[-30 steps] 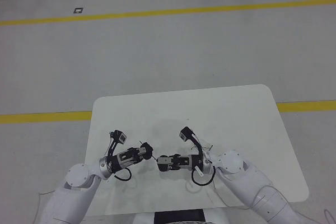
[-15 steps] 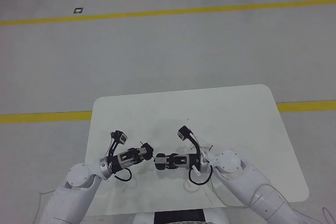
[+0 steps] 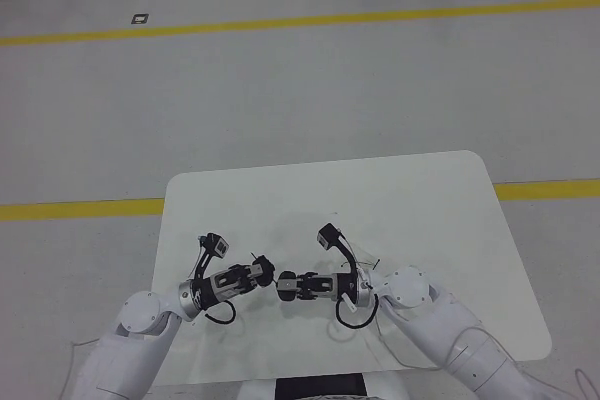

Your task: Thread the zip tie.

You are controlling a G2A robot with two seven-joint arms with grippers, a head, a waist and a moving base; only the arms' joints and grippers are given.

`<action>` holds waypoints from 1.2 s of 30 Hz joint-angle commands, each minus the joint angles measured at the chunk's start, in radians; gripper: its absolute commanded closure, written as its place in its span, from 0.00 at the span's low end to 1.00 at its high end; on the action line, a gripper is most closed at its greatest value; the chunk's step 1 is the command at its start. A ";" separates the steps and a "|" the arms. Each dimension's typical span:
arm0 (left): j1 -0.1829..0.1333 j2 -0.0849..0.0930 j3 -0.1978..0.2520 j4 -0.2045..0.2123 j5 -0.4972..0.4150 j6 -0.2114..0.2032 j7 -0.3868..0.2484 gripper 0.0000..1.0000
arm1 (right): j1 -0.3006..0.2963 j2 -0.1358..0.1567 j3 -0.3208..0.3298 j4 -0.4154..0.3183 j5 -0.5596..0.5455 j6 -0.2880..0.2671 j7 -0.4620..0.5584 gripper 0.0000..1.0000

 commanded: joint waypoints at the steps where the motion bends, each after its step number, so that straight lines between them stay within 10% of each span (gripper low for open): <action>1: 0.000 0.001 0.001 0.000 0.001 0.000 -0.001 1.00 | 0.000 0.000 0.001 0.000 -0.002 0.002 -0.001 1.00; 5: 0.001 0.002 0.000 -0.005 -0.002 0.000 -0.010 1.00 | -0.001 0.004 0.011 0.002 -0.002 0.004 0.004 1.00; 7: 0.001 0.003 -0.002 -0.005 -0.005 0.000 -0.018 0.69 | -0.003 0.006 0.018 0.002 -0.001 0.004 0.009 1.00; 8: 0.003 0.003 -0.002 -0.005 -0.011 0.000 -0.024 0.15 | -0.004 0.007 0.022 0.002 0.000 0.003 0.013 1.00; 9: 0.002 0.004 -0.003 -0.007 -0.017 0.000 -0.040 0.00 | -0.005 0.009 0.026 0.003 0.001 0.003 0.020 1.00; 25: -0.012 0.022 -0.083 0.039 -0.163 0.000 -0.374 0.00 | 0.039 0.020 0.072 0.055 0.177 -0.011 0.282 1.00; 36: -0.026 0.028 -0.046 0.042 -0.171 0.000 -0.374 0.00 | 0.081 0.007 0.053 0.102 0.241 -0.011 0.369 1.00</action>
